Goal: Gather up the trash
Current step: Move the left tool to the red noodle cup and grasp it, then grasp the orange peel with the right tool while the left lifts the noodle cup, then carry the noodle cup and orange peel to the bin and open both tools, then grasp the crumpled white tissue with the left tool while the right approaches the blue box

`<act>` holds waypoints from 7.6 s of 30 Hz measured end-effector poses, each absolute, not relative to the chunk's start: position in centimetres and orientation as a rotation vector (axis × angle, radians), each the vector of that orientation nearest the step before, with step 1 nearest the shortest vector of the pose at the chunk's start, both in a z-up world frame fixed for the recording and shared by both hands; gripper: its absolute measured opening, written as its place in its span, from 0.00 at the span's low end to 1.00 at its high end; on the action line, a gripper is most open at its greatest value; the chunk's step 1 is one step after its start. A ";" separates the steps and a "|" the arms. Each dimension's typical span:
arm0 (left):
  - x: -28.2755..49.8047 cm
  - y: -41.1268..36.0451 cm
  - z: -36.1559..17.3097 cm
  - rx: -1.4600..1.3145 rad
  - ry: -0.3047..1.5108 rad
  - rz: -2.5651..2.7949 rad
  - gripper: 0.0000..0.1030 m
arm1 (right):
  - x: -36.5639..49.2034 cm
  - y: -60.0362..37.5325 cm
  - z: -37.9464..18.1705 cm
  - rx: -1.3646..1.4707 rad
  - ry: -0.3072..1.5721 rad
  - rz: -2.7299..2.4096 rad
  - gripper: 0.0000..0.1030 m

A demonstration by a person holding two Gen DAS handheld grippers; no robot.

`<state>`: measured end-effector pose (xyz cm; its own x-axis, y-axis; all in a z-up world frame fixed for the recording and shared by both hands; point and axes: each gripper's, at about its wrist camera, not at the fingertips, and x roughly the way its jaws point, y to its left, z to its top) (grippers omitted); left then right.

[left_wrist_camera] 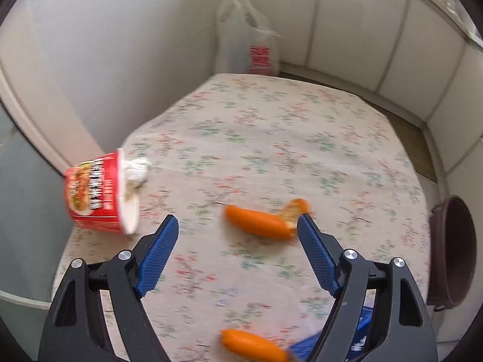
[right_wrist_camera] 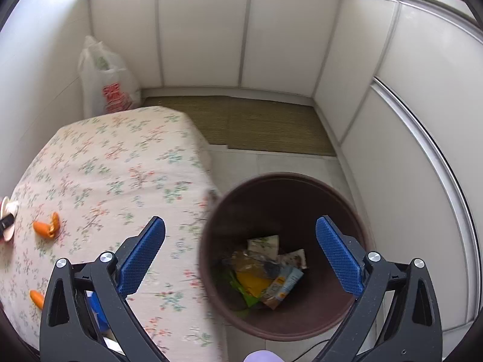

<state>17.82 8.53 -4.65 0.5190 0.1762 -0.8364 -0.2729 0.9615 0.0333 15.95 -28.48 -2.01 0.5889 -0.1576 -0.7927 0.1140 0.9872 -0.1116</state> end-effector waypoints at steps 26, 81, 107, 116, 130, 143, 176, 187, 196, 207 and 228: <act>20.8 22.1 -11.1 0.011 1.096 0.636 0.82 | 18.7 -18.2 -5.4 -0.196 1.006 0.033 0.93; 11.8 21.0 1.2 -0.319 0.608 0.289 0.81 | 20.9 4.3 -14.7 -0.537 1.129 0.648 0.15; 12.1 17.1 1.2 -0.322 0.616 0.164 0.81 | 20.3 -12.6 -1.8 -0.202 0.860 0.258 0.15; 12.8 15.2 0.5 -0.328 0.635 0.113 0.81 | 19.1 -24.5 -1.1 -0.036 0.832 -0.007 0.15; 14.5 3.8 -1.5 -0.234 0.727 -0.070 0.81 | 13.4 -36.9 -0.4 0.117 0.778 -0.380 0.93; 17.0 -17.7 3.0 -0.158 0.738 -0.407 0.81 | 5.7 -47.0 0.9 0.154 0.814 -0.588 0.93; 20.9 -29.1 -1.8 -0.014 1.012 -0.408 0.89 | 5.5 -51.4 -0.7 0.246 0.916 -0.540 0.93; 22.7 -15.7 -3.2 -0.018 1.008 -0.133 0.89 | 9.2 -44.9 -0.9 0.139 0.940 -0.406 0.93; 24.1 2.0 -6.3 -0.134 1.038 0.200 0.89 | 12.6 -37.4 -1.8 -0.018 0.969 -0.303 0.93; 24.7 19.4 -9.4 -0.306 1.036 0.446 0.89 | 15.4 -28.2 -2.7 -0.125 0.950 -0.154 0.93; 28.3 21.3 -14.3 -0.315 1.064 0.311 0.31 | 10.1 -25.2 -8.1 0.181 1.159 -0.115 0.93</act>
